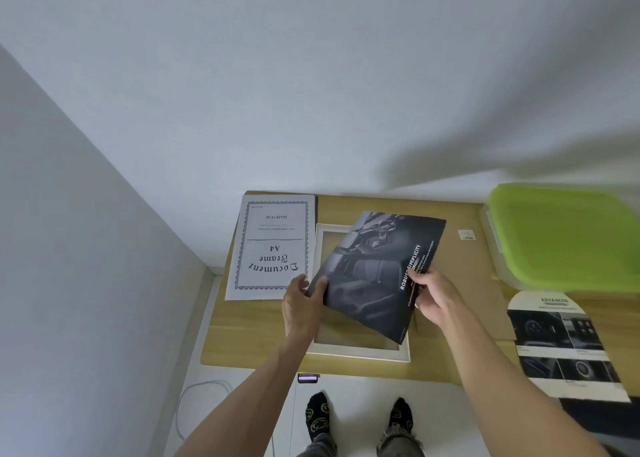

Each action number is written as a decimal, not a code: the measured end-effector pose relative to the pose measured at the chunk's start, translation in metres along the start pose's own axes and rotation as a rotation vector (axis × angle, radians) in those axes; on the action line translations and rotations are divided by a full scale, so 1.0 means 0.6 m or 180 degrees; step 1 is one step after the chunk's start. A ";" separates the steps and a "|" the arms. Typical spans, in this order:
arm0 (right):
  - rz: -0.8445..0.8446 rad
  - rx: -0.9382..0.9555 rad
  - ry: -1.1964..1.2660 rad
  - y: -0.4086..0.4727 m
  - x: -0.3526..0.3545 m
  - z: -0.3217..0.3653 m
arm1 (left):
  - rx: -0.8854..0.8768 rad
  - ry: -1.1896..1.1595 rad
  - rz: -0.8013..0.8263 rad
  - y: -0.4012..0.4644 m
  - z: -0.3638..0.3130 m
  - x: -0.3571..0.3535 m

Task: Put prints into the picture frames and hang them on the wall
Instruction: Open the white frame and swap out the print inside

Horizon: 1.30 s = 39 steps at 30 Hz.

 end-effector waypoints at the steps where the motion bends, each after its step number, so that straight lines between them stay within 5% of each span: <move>1: 0.0066 0.0030 0.0148 -0.003 -0.003 0.001 | 0.0201 -0.0283 0.0035 -0.011 0.003 -0.003; 5: 0.0314 -0.0003 0.0466 -0.018 -0.011 -0.007 | 0.0959 -0.2013 0.0688 -0.053 0.002 -0.067; 13: 0.0741 0.0180 0.0845 -0.043 0.073 0.101 | 0.0206 -0.1644 0.0647 -0.076 -0.072 -0.045; 18: 0.0829 0.0335 -0.0523 -0.070 0.170 0.188 | -0.0066 -0.1183 0.0810 -0.139 -0.100 -0.077; 25: 0.0348 0.0489 -0.2370 -0.070 0.358 0.247 | -0.0139 -0.0787 0.0986 -0.247 -0.106 -0.207; 33: -0.0190 0.0033 -0.2519 -0.073 0.594 0.285 | -0.0057 -0.0658 0.1417 -0.343 -0.119 -0.387; 39: -0.0952 0.0396 -0.2826 -0.080 0.711 0.369 | -0.0234 -0.0330 0.1780 -0.361 -0.177 -0.534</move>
Point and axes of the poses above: each hand's wrist, its own y-axis towards the middle knuckle, its own x-axis out of the back of the hand, z = x × y, the point moved 10 cm from there along y, towards the middle knuckle, and after that the axes turned 9 degrees about y, right-handed, at the moved point
